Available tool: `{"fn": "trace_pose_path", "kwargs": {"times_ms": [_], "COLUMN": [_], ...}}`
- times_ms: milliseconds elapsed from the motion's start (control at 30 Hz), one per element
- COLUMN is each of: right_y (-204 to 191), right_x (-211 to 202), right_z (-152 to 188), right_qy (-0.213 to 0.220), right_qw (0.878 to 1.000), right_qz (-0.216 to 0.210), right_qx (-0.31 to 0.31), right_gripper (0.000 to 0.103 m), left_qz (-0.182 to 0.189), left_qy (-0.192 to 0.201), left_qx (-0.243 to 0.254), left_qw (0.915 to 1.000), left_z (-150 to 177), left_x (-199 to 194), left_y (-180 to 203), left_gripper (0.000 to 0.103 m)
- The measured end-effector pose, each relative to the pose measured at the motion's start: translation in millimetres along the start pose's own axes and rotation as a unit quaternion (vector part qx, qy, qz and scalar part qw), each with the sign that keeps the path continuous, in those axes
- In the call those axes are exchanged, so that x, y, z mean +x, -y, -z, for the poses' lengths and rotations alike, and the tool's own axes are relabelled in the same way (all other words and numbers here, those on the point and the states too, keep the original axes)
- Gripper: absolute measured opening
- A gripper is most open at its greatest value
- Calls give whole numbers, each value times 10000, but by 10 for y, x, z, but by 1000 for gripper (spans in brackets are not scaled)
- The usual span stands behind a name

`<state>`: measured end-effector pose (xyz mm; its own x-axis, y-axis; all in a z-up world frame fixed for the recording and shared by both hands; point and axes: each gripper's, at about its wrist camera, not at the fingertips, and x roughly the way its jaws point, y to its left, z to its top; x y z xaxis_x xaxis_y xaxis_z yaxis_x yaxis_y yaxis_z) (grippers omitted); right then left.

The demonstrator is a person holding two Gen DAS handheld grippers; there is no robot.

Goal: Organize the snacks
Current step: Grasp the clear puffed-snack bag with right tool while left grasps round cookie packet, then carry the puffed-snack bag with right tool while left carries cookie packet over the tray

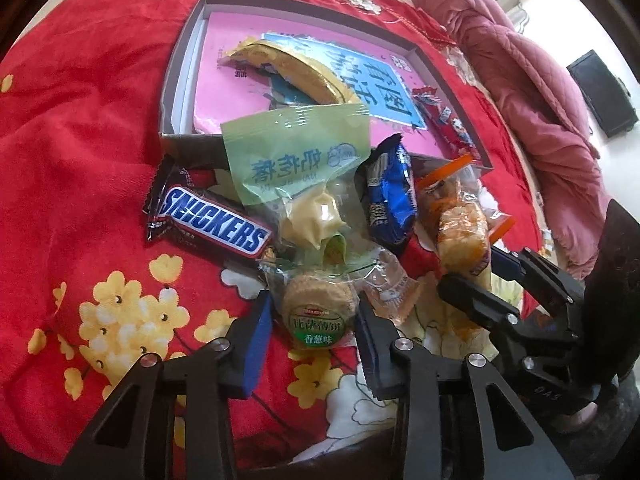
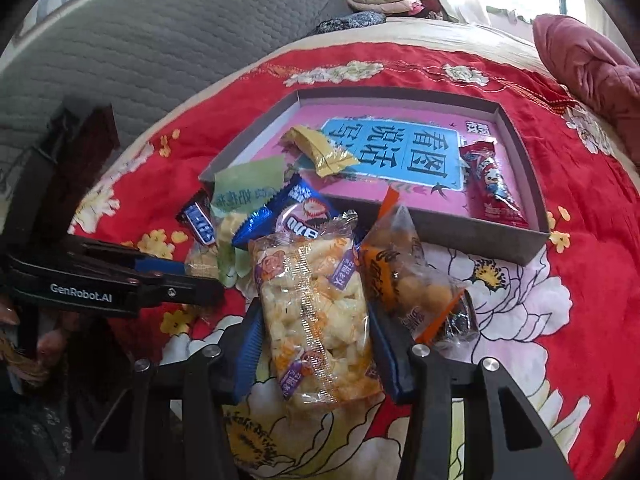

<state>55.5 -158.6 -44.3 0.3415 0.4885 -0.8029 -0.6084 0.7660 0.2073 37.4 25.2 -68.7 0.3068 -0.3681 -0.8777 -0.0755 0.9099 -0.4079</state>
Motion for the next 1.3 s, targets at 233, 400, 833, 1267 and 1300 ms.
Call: {"fn": "trace_pose_path", "kwargs": {"times_ms": [233,400,833,1267,1300], "right_y": [-43,-35,8,19,29], "right_x": [-117,-184,-317,-435,-441], "right_z": [-34,-78,-200,-384,-399], "right_qy": [196,323,567,824,845], "right_qw": [9998,9993,9976,9957,9954], "right_qz": [-68,-115,-148,-53,-60], "right_qx": [3,112,377,428,447], "right_gripper": [49,49,49,49,49], "left_qz": [128,200,392,441,439], "left_qy": [160,418,796,1054,1089], "left_qx": [49,92,257,260,271], "left_qw": [9998,9989,9957,9931,9927], "left_z": [16,-7,-56,-185,-204], "left_x": [-156,-298,-517,-639,-651], "left_y": [42,87,155,204,211], "left_gripper": [40,40,40,40,40]}}
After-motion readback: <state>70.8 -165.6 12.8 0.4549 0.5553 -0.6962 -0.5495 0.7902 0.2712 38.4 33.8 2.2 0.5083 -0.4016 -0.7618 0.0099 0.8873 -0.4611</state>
